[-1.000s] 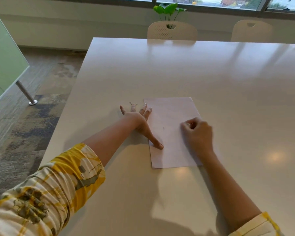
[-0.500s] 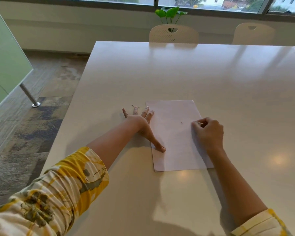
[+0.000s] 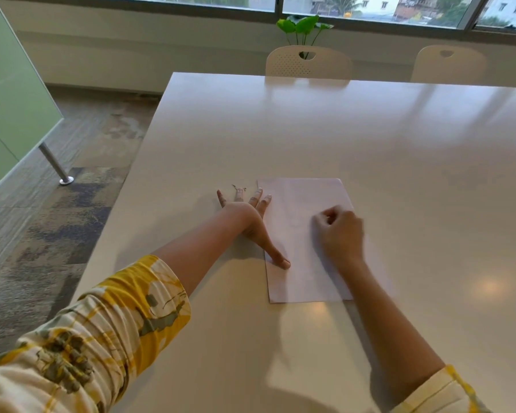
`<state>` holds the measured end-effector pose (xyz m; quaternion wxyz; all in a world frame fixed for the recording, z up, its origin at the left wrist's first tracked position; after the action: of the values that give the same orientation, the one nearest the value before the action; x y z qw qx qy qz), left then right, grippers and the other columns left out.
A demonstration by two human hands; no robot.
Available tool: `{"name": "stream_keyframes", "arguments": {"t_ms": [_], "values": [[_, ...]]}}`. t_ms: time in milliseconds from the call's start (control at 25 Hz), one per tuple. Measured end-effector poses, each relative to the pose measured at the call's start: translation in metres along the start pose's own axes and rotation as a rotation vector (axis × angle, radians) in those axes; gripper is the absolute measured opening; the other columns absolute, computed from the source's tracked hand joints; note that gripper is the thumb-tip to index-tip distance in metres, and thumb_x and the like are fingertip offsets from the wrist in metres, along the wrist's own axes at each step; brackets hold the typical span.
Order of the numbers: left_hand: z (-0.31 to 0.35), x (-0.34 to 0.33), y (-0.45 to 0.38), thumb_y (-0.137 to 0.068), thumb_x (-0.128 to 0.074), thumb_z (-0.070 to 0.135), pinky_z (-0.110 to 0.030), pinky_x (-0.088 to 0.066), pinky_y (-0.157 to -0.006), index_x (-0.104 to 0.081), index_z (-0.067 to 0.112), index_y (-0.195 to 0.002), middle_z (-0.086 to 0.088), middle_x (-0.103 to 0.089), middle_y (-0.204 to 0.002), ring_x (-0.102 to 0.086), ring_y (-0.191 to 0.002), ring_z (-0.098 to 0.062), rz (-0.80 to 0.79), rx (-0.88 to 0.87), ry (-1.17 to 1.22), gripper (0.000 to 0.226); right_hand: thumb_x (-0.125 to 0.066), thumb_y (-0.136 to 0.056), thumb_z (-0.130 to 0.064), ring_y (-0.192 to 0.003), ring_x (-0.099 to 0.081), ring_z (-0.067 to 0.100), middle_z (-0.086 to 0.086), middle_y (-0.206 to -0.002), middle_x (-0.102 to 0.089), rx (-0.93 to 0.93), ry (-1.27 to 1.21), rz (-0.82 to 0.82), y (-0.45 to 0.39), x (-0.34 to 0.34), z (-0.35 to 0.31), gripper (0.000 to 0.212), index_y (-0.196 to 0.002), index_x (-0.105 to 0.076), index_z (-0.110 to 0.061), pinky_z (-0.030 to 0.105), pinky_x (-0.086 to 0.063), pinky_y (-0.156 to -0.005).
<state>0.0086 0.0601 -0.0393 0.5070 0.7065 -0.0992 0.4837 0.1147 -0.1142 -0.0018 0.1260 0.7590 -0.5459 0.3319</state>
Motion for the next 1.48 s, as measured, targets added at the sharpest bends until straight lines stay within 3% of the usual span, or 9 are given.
{"name": "stream_keyframes", "arguments": {"t_ms": [120,360,520,720,920,1120,1320,1400,1480], "values": [[0.001,-0.001,-0.001,-0.030,-0.060,0.101,-0.078,0.021,-0.100,0.038,0.031,-0.145,0.007,0.043,-0.154,0.034,-0.144,-0.036,0.006,-0.001,-0.044,0.166,-0.069,-0.085,-0.027,-0.063,-0.065,0.004,-0.007,-0.066,-0.066,0.191,-0.092,-0.260,0.037,-0.048,-0.028,0.006,-0.081,-0.068,-0.024,0.022,-0.056,-0.059],[0.000,0.000,0.002,-0.023,-0.062,0.100,-0.076,0.024,-0.098,0.037,0.034,-0.145,0.008,0.041,-0.155,0.035,-0.143,-0.035,0.002,-0.003,0.003,0.171,-0.062,-0.085,-0.022,-0.081,-0.067,0.032,0.011,-0.078,-0.071,-0.101,0.088,0.118,-0.022,0.033,0.029,0.016,-0.084,-0.072,-0.010,0.032,-0.048,-0.070],[0.002,0.000,0.000,-0.035,-0.061,0.100,-0.078,0.019,-0.103,0.037,0.030,-0.146,0.006,0.042,-0.155,0.033,-0.144,-0.036,0.012,0.003,-0.049,0.163,-0.068,-0.088,-0.026,-0.063,-0.064,0.003,-0.008,-0.068,-0.066,0.217,-0.083,-0.248,0.041,-0.053,-0.028,0.006,-0.083,-0.066,-0.024,0.019,-0.053,-0.054],[0.001,0.001,0.003,-0.017,-0.059,0.100,-0.078,0.023,-0.100,0.037,0.033,-0.145,0.009,0.041,-0.155,0.034,-0.144,-0.035,-0.001,0.001,-0.006,0.174,-0.062,-0.083,-0.023,-0.077,-0.067,0.029,0.008,-0.074,-0.071,-0.069,0.074,0.114,-0.029,0.023,0.026,0.015,-0.080,-0.071,-0.012,0.031,-0.048,-0.069],[0.002,0.000,-0.001,-0.031,-0.059,0.101,-0.080,0.018,-0.102,0.038,0.031,-0.145,0.007,0.043,-0.154,0.032,-0.145,-0.036,0.012,0.006,-0.058,0.165,-0.066,-0.087,-0.027,-0.063,-0.064,0.008,-0.007,-0.069,-0.066,0.183,-0.061,-0.201,0.029,-0.060,-0.031,0.007,-0.082,-0.067,-0.022,0.017,-0.049,-0.054],[0.000,-0.001,0.001,-0.022,-0.061,0.101,-0.076,0.026,-0.097,0.038,0.034,-0.144,0.010,0.043,-0.153,0.038,-0.142,-0.034,0.011,0.000,-0.010,0.171,-0.060,-0.083,-0.024,-0.077,-0.067,0.028,0.005,-0.075,-0.071,-0.088,0.053,0.122,-0.021,0.013,0.022,0.014,-0.080,-0.070,-0.013,0.030,-0.049,-0.069],[0.001,-0.001,0.000,-0.023,-0.059,0.102,-0.077,0.022,-0.101,0.039,0.032,-0.143,0.010,0.044,-0.153,0.036,-0.143,-0.035,0.011,0.003,-0.036,0.170,-0.068,-0.085,-0.024,-0.064,-0.064,0.002,-0.009,-0.065,-0.065,0.155,-0.080,-0.101,0.017,-0.047,-0.022,0.005,-0.082,-0.068,-0.021,0.011,-0.044,-0.052],[0.000,0.000,-0.001,-0.025,-0.062,0.100,-0.076,0.024,-0.099,0.038,0.033,-0.144,0.010,0.043,-0.153,0.038,-0.142,-0.035,0.012,0.001,-0.016,0.169,-0.065,-0.082,-0.027,-0.065,-0.066,0.009,-0.006,-0.066,-0.067,0.023,-0.060,0.001,-0.005,-0.016,0.005,0.010,-0.078,-0.069,-0.019,0.025,-0.050,-0.060],[0.000,0.000,0.001,-0.027,-0.063,0.099,-0.076,0.024,-0.098,0.037,0.034,-0.145,0.010,0.042,-0.154,0.037,-0.142,-0.035,0.011,-0.002,-0.008,0.168,-0.060,-0.083,-0.024,-0.073,-0.067,0.026,0.003,-0.072,-0.070,-0.085,0.043,0.126,-0.022,0.016,0.027,0.014,-0.080,-0.070,-0.014,0.027,-0.045,-0.065]]}}
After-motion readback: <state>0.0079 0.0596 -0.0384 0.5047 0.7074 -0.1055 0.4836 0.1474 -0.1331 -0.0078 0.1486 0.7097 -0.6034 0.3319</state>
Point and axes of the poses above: each hand's wrist, its own y-axis away from the middle knuckle, its own x-axis out of the back of the hand, z = x × y, the point moved 8 cm from there along -y, towards the middle knuckle
